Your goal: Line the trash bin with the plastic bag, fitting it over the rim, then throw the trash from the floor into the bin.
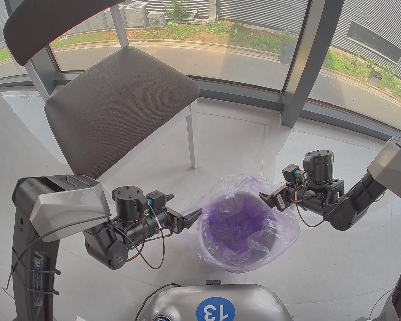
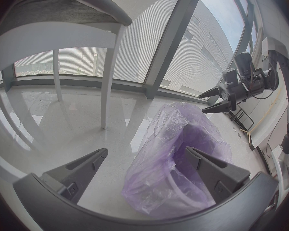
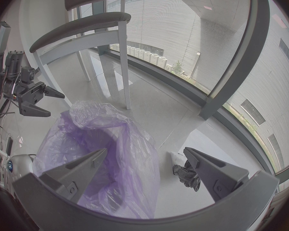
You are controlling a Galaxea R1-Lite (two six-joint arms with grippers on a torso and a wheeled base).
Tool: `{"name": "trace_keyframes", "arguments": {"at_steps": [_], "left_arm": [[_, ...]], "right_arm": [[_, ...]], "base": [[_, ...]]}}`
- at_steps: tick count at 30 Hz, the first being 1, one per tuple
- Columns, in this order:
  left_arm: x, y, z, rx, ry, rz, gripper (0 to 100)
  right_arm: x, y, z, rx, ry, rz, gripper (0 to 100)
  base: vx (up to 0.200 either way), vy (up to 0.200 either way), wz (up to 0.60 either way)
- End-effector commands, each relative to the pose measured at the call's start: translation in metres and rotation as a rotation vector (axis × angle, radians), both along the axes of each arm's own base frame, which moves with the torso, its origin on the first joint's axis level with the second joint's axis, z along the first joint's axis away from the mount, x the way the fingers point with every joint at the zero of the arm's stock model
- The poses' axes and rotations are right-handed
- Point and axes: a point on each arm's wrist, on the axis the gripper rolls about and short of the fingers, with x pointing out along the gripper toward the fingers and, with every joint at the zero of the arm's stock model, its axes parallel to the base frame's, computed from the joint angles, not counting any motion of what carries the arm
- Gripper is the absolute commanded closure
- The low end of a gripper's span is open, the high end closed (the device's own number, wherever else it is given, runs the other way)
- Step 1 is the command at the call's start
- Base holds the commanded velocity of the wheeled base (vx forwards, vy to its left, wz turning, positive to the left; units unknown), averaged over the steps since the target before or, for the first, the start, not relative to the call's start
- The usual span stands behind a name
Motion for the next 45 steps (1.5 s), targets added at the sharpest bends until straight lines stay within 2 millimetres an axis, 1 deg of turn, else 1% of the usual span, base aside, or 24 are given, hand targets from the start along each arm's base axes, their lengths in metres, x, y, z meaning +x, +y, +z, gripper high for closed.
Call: {"name": "trace_keyframes", "arguments": {"at_steps": [1,4,5,8,14,24,29,32,37,38,45], "left_arm": [[0.010,-0.027,0.021,0.010,-0.042,-0.027,0],[0.015,-0.032,0.019,0.035,-0.021,-0.030,0],[0.017,-0.035,0.015,0.045,-0.014,-0.037,0],[0.021,-0.039,0.008,0.055,-0.011,-0.030,0],[0.022,-0.041,0.000,0.099,0.017,-0.044,0],[0.043,-0.044,0.002,0.103,0.009,-0.010,0],[0.064,-0.039,0.005,0.102,-0.008,0.045,0],[0.071,-0.036,0.009,0.100,-0.015,0.062,0],[0.077,-0.038,0.012,0.100,-0.016,0.065,0],[0.079,-0.039,0.011,0.102,-0.012,0.066,0],[0.086,-0.042,0.000,0.112,0.003,0.065,0]], "right_arm": [[0.000,-0.007,-0.005,-0.010,-0.006,-0.043,0],[0.004,-0.009,-0.015,-0.019,0.001,-0.060,0],[0.005,-0.009,-0.019,-0.020,0.002,-0.060,0],[0.006,-0.009,-0.022,-0.021,0.007,-0.061,0],[0.011,-0.011,-0.031,-0.026,0.020,-0.069,0],[0.022,-0.013,-0.034,-0.020,-0.001,-0.089,0],[0.030,-0.017,-0.037,-0.020,-0.007,-0.107,0],[0.034,-0.019,-0.039,-0.019,-0.008,-0.114,0],[0.040,-0.022,-0.039,-0.017,-0.017,-0.125,0],[0.045,-0.023,-0.041,-0.016,-0.020,-0.131,0],[0.059,-0.027,-0.049,-0.014,-0.011,-0.136,0]], "base": [[0.000,0.000,0.00],[0.000,0.000,0.00],[0.000,0.000,0.00],[0.000,0.000,0.00],[0.000,0.000,0.00],[0.000,0.000,0.00],[0.000,0.000,0.00],[0.000,0.000,0.00],[0.000,0.000,0.00],[0.000,0.000,0.00],[0.000,0.000,0.00]]}}
